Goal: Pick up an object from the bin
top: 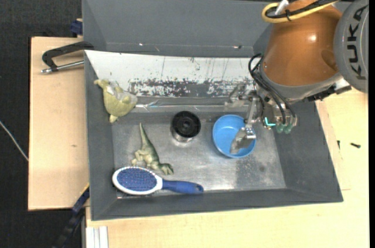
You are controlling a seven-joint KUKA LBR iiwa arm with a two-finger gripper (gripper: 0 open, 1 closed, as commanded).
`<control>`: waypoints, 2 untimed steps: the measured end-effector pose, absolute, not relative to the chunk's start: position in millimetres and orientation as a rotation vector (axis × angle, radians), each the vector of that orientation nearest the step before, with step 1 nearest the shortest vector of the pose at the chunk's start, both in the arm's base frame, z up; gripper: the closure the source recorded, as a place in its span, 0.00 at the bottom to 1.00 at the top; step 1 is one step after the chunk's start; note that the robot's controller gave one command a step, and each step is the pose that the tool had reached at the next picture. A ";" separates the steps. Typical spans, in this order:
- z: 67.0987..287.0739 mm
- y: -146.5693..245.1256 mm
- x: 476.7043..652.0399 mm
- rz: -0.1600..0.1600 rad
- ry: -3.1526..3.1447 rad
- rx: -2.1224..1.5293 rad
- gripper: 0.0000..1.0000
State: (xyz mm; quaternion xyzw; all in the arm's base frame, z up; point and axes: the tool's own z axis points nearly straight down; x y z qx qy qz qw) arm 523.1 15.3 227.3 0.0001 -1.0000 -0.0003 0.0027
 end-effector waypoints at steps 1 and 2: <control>83.4 70.8 534.6 -0.004 -3.156 -0.191 0.00; 86.7 70.9 537.5 -0.009 -3.167 -0.192 1.00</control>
Offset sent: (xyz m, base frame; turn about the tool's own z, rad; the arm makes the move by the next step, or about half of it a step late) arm 0.0052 0.0550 -0.1494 0.1192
